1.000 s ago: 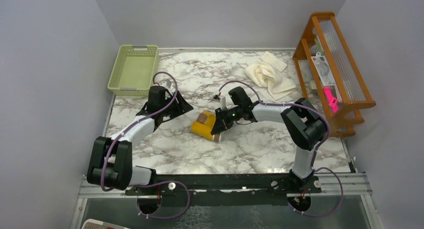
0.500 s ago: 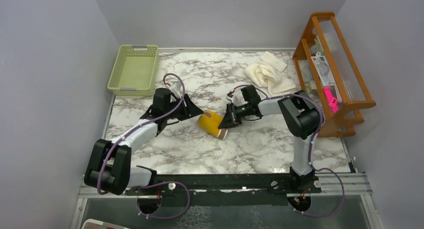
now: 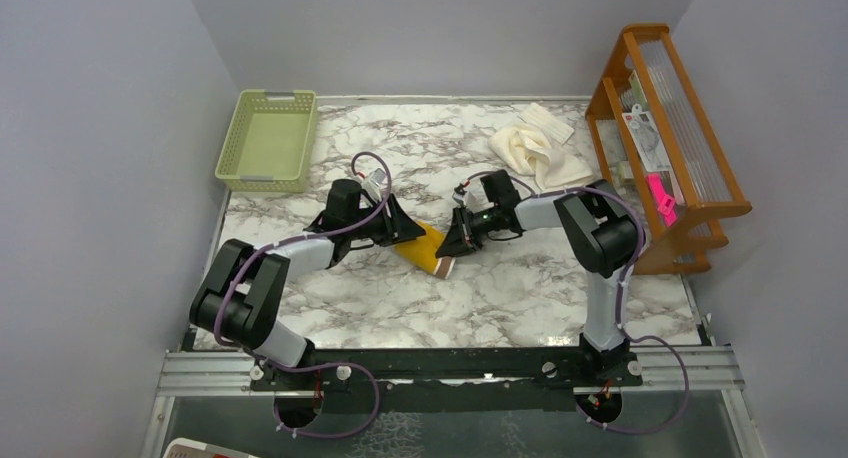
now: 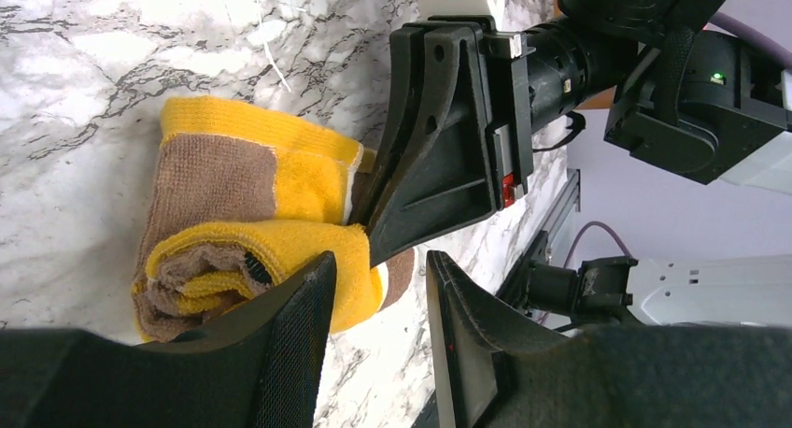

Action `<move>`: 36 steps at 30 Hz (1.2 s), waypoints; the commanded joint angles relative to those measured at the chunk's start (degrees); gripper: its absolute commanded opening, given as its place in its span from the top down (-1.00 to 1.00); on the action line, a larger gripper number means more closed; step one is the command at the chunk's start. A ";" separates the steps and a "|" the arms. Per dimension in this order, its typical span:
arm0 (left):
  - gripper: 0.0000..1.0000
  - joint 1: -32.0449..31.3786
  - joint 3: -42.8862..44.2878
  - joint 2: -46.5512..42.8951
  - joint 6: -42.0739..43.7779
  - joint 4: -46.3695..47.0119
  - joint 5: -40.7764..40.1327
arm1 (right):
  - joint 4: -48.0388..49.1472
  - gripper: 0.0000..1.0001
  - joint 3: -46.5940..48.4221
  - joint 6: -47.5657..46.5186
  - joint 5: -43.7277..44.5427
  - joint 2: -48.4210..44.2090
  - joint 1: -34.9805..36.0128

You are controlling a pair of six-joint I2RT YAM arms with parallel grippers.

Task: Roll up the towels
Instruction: Roll the towel at the center of the board.

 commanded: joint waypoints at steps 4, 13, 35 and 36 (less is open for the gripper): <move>0.16 -0.32 -1.81 5.84 1.45 2.96 -1.57 | -5.18 0.98 1.70 -2.94 8.31 2.50 0.19; 0.17 -0.29 -0.66 13.72 5.06 3.12 -5.65 | -4.92 0.21 -0.31 -14.93 20.12 -11.75 0.71; 0.17 -0.32 1.35 17.20 6.52 2.70 -5.04 | 30.29 -0.12 -26.01 -62.40 40.78 -34.10 22.97; 0.17 -0.32 1.36 17.39 6.56 2.70 -4.92 | 31.08 -0.12 -25.78 -63.66 41.82 -33.32 23.47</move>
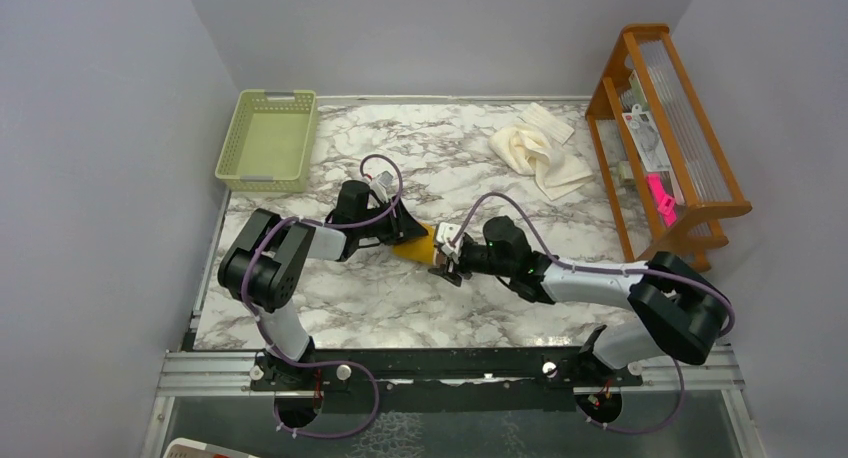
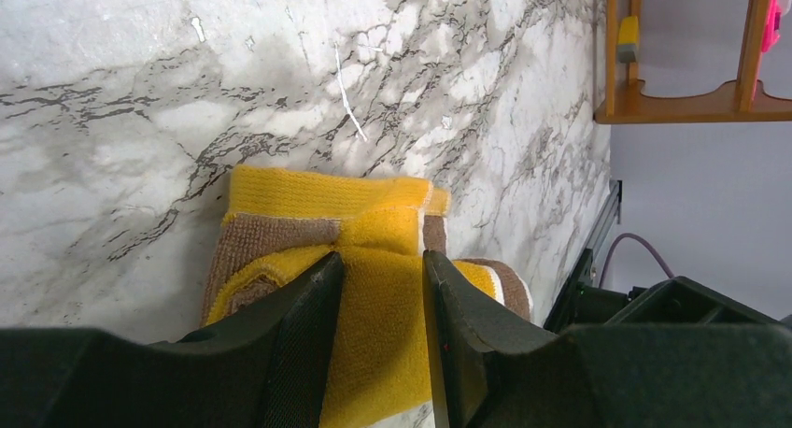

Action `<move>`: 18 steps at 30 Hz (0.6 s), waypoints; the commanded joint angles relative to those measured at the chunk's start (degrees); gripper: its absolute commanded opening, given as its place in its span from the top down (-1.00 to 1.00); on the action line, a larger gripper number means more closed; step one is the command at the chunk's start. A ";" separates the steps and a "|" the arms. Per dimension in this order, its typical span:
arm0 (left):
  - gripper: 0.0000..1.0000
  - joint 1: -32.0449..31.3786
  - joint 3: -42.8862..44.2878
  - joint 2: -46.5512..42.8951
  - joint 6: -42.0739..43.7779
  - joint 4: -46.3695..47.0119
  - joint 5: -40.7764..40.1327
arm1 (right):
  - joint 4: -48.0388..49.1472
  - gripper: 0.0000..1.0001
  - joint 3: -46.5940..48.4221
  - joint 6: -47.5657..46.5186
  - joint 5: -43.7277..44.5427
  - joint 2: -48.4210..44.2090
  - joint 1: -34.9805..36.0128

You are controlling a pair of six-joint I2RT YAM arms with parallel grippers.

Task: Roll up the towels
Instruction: Roll the towel at the center of the board.

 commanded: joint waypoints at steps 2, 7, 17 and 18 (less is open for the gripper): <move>0.17 -0.27 -0.90 3.72 3.89 -6.88 -3.23 | 7.35 -0.12 1.74 -10.25 6.55 4.32 2.43; 0.18 -0.27 -0.57 3.58 4.60 -7.94 -3.25 | 4.16 -0.06 4.97 -13.00 7.44 8.56 3.44; 0.18 -0.11 2.09 2.28 6.02 -13.35 -3.66 | -7.24 0.13 8.78 -15.21 12.15 12.79 4.57; 0.18 -0.14 2.67 2.02 6.31 -14.51 -4.03 | -8.18 0.15 9.00 -15.40 12.69 12.92 4.62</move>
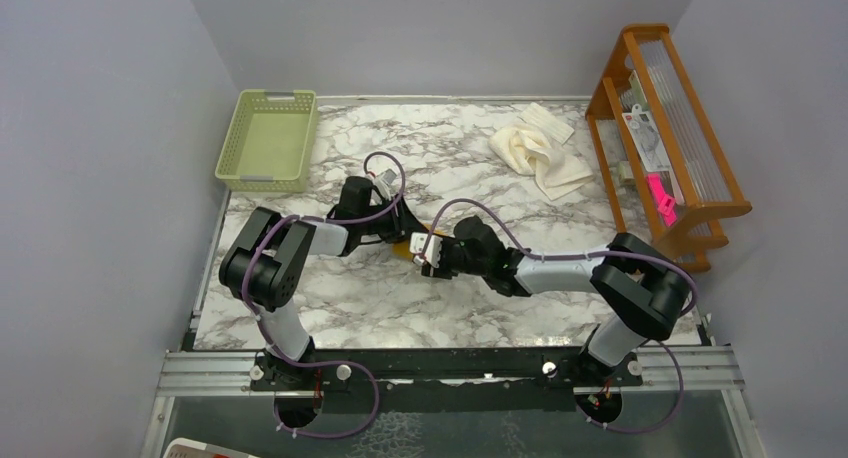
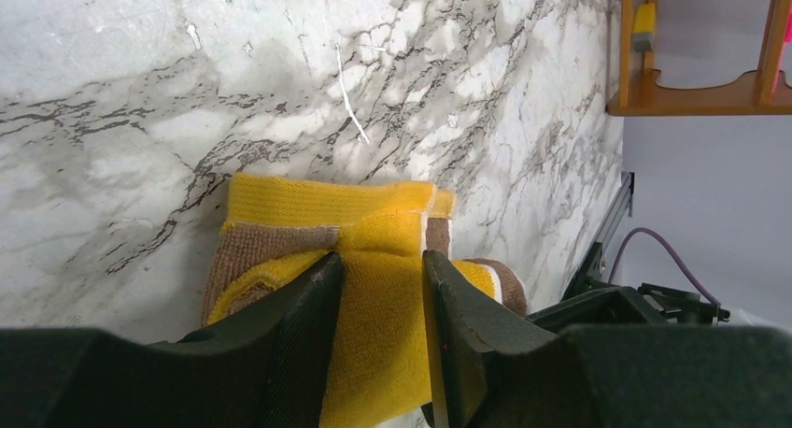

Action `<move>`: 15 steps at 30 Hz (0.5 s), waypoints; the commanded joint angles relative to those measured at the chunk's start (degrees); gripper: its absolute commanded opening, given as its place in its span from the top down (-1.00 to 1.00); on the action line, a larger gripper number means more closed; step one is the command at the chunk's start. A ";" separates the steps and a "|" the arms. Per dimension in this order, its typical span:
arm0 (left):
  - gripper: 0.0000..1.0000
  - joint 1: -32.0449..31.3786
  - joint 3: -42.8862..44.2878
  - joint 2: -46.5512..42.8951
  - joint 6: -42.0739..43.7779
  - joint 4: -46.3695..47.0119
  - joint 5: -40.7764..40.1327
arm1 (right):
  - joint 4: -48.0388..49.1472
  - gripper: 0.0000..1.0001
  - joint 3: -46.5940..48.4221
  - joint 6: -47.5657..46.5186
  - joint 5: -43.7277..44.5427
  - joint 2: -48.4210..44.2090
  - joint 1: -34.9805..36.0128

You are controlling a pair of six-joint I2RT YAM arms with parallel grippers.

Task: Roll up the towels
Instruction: Roll the towel at the center of the board.

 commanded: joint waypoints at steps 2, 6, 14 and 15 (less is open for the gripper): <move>0.18 0.00 1.54 1.43 5.05 -13.06 -4.72 | -7.61 0.21 2.20 -2.34 4.98 1.37 0.69; 0.18 0.24 2.40 1.85 4.84 -14.16 -4.29 | -9.93 0.46 3.46 -2.23 7.23 3.41 0.68; 0.15 4.89 4.19 -4.27 1.30 -13.61 2.96 | -13.89 0.98 7.75 2.80 12.90 6.62 0.69; 0.14 6.08 4.56 -6.28 1.23 -14.59 3.28 | -13.44 0.98 7.69 4.09 12.64 6.15 0.69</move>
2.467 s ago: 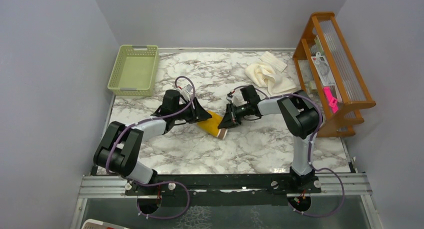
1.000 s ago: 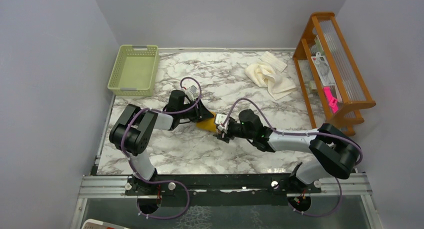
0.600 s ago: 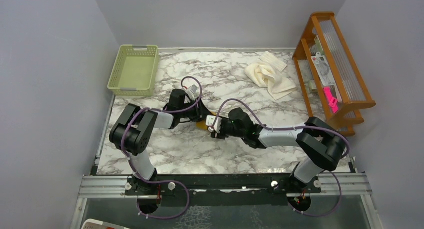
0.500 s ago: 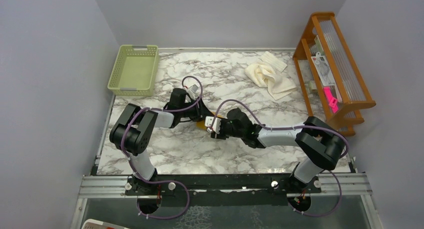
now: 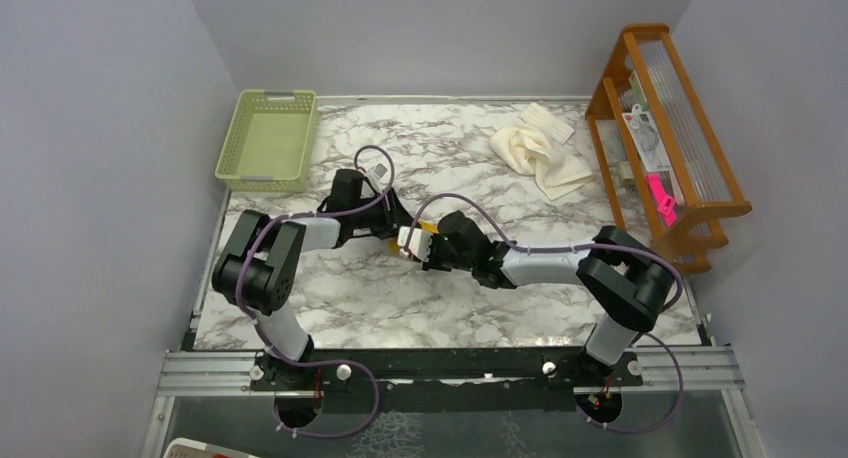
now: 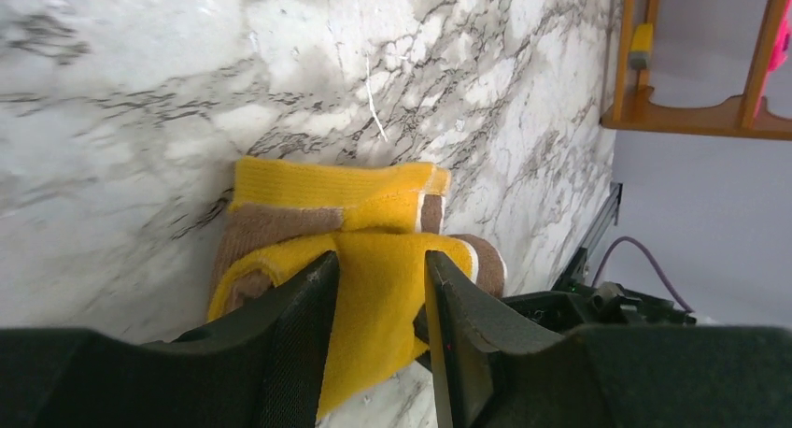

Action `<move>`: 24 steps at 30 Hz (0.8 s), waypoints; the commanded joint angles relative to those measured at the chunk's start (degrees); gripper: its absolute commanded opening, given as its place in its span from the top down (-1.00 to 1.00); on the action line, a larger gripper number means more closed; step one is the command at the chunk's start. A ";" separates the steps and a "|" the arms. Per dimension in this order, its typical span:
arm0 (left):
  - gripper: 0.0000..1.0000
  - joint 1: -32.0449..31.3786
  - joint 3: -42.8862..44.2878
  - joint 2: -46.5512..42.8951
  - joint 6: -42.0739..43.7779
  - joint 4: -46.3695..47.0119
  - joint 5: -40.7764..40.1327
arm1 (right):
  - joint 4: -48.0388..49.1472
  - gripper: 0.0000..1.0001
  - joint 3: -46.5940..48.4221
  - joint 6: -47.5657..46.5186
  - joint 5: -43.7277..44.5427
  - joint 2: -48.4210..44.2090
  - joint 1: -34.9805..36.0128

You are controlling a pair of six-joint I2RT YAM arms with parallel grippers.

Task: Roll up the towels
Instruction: Roll the towel at the center of the board.

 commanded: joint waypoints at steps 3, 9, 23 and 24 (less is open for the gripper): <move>0.08 7.62 2.57 -10.76 1.65 -10.88 2.08 | -4.03 0.98 1.09 10.13 2.24 -0.33 -0.82; 0.01 11.55 4.81 -18.00 7.26 -20.14 -1.26 | -7.32 0.99 5.74 22.41 -4.82 -0.45 -3.78; -0.01 10.97 -7.89 -19.28 -0.64 -8.52 -0.16 | -4.86 0.98 8.90 45.98 -27.37 1.51 -18.34; -0.01 10.59 -8.72 -19.06 -2.04 -7.13 -0.16 | -4.01 0.99 8.58 47.34 -28.47 2.13 -18.79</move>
